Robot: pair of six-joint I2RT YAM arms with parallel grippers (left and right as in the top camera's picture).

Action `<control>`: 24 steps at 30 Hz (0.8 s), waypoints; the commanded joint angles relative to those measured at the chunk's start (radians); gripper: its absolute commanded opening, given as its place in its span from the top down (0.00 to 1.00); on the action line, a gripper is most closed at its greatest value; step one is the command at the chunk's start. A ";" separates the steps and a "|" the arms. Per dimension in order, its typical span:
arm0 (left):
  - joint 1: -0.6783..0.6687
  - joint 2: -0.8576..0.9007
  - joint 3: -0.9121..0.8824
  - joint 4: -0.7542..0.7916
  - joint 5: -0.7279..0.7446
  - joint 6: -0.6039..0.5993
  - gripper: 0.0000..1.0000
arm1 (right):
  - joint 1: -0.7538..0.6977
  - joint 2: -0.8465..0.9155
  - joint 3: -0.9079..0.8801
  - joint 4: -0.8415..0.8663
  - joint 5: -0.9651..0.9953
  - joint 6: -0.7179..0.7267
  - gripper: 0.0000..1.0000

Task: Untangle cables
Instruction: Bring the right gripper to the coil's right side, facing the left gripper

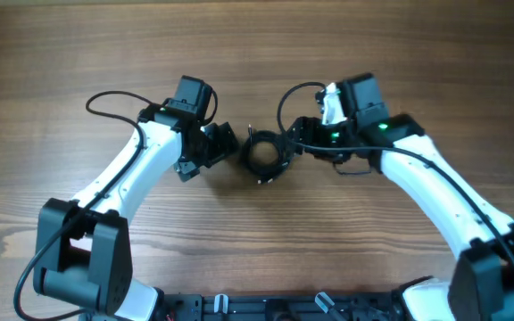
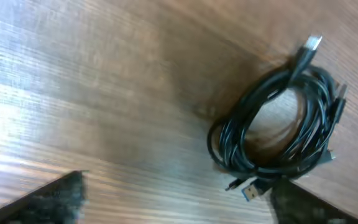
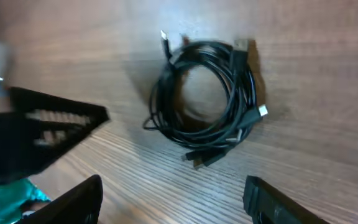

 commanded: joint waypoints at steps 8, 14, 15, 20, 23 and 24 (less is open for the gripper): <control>-0.106 0.144 -0.006 0.063 0.060 -0.112 0.24 | 0.039 0.085 0.003 0.013 0.087 0.107 0.25; -0.108 0.153 -0.006 0.105 0.058 -0.155 0.37 | 0.039 0.085 0.003 0.013 0.087 0.107 0.25; -0.108 0.158 -0.006 0.116 0.058 -0.155 0.35 | 0.039 0.085 0.003 0.014 0.087 0.105 0.25; -0.108 0.165 -0.006 0.156 0.052 -0.180 0.40 | 0.039 0.085 0.003 0.013 0.087 0.103 0.25; -0.108 0.166 -0.006 0.144 0.052 -0.180 0.47 | 0.039 0.085 0.003 0.013 0.087 0.103 0.25; -0.108 0.169 -0.006 0.142 0.051 -0.180 0.49 | 0.039 0.085 0.003 0.013 0.087 0.103 0.25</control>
